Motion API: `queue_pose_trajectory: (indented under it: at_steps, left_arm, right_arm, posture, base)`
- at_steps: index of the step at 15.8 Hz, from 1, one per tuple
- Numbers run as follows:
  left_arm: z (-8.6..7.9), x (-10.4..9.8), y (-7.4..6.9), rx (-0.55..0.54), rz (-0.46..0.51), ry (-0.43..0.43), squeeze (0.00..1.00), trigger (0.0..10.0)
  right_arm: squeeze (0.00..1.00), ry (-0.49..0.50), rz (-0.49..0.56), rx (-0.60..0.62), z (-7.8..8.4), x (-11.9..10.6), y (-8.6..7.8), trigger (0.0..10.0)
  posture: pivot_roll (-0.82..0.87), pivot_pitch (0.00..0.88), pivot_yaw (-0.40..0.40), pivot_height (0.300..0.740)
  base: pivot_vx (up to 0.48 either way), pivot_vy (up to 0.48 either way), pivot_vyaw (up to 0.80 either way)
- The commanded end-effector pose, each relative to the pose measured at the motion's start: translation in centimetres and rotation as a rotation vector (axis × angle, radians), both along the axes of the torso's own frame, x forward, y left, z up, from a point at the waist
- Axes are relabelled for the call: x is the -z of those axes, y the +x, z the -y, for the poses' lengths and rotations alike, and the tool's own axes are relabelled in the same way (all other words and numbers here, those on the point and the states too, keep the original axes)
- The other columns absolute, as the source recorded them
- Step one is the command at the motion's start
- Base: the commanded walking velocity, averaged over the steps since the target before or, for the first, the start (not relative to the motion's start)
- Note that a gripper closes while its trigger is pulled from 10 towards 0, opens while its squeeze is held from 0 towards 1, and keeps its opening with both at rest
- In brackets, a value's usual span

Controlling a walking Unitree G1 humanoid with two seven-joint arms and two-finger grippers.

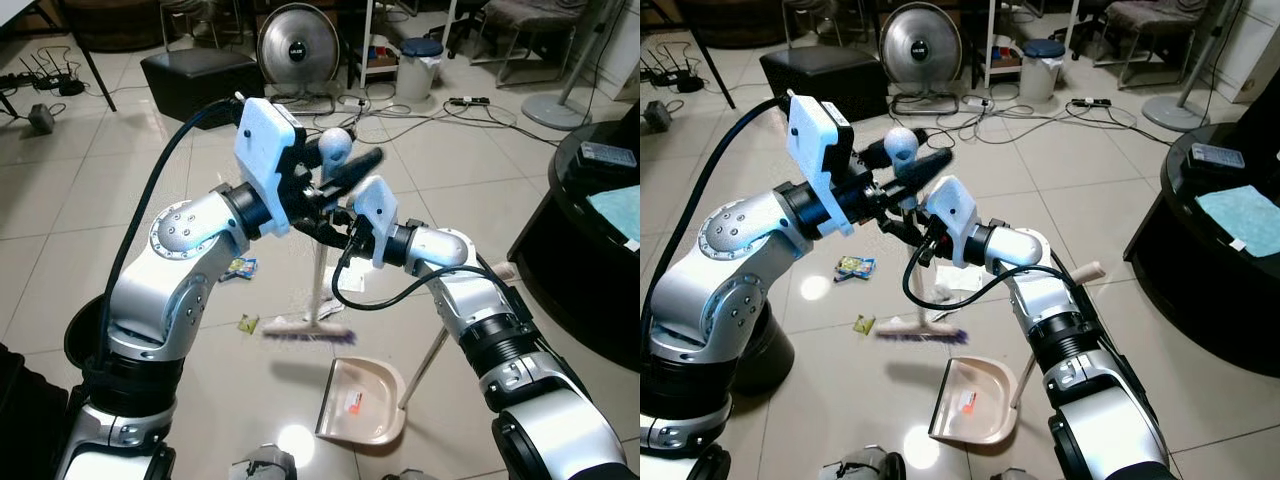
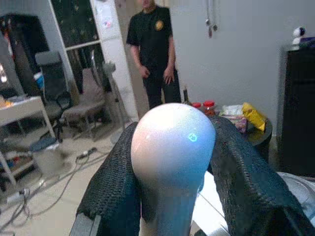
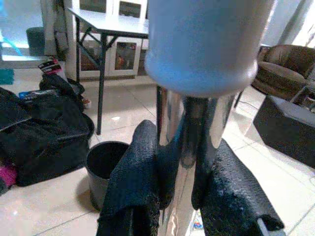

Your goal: Sweep floor

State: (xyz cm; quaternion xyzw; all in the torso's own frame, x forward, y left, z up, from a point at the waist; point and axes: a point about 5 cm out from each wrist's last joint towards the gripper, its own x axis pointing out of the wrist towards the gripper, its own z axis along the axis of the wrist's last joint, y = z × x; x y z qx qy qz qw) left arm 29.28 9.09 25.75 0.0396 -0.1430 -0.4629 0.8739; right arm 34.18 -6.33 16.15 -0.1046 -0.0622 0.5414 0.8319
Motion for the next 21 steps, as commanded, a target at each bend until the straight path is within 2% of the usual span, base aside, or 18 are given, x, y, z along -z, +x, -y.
queue_pose_trajectory:
  at_steps: [1, 2, 5, 8, 14, 17, 19, 21]
  left_arm:
    - [0.1, -0.3, 0.1, 0.056, 0.019, -0.003, 0.0, 10.0]
    - [0.0, -0.2, 0.2, 0.065, 0.018, -0.006, 0.0, 10.0]
    - [-0.9, 0.8, 1.4, 0.093, 0.047, 0.075, 0.0, 10.0]
    - [-1.8, 0.8, 2.6, 0.098, 0.047, 0.087, 0.0, 10.0]
    - [-2.5, 0.6, 3.4, 0.197, 0.06, 0.13, 0.0, 10.0]
    - [-2.9, 0.3, 3.2, 0.305, -0.017, 0.052, 0.0, 10.0]
    - [-2.9, 0.1, 3.1, 0.334, -0.034, 0.018, 0.0, 10.0]
    - [-2.8, -0.5, 2.8, 0.365, -0.048, -0.056, 0.0, 10.0]
  right_arm:
    - [0.0, 0.026, 0.037, -0.043, -0.2, -1.2, -0.3, 0.0]
    - [0.0, 0.032, 0.04, -0.054, -0.2, -1.3, -0.4, 0.0]
    - [0.0, 0.112, 0.032, -0.131, 0.2, -2.7, -1.3, 0.0]
    - [0.0, 0.111, 0.018, -0.178, 0.8, -3.0, -2.2, 0.0]
    - [0.0, 0.118, -0.002, -0.185, 1.4, -3.3, -2.9, 0.0]
    - [0.0, 0.117, -0.012, -0.192, 1.5, -3.4, -3.2, 0.0]
    - [0.0, 0.116, -0.013, -0.193, 1.5, -3.4, -3.2, 0.0]
    - [0.0, 0.115, -0.013, -0.193, 1.4, -3.4, -3.3, 0.0]
  posture:
    - [0.03, 0.0, 0.037, 0.74]
    - [0.03, 0.0, 0.033, 0.74]
    - [0.02, 0.0, 0.029, 0.74]
    - [0.02, 0.0, 0.029, 0.74]
    - [0.02, 0.0, 0.032, 0.74]
    - [0.02, 0.0, 0.029, 0.74]
    - [0.02, 0.0, 0.029, 0.74]
    - [0.02, 0.0, 0.026, 0.74]
  base:
    - [0.0, 0.0, 0.0]
    - [0.0, 0.0, 0.0]
    - [0.0, 0.0, 0.0]
    - [0.0, 0.0, 0.0]
    - [0.0, 0.0, 0.0]
    - [0.0, 0.0, 0.0]
    - [0.0, 0.0, 0.0]
    - [0.0, 0.0, 0.0]
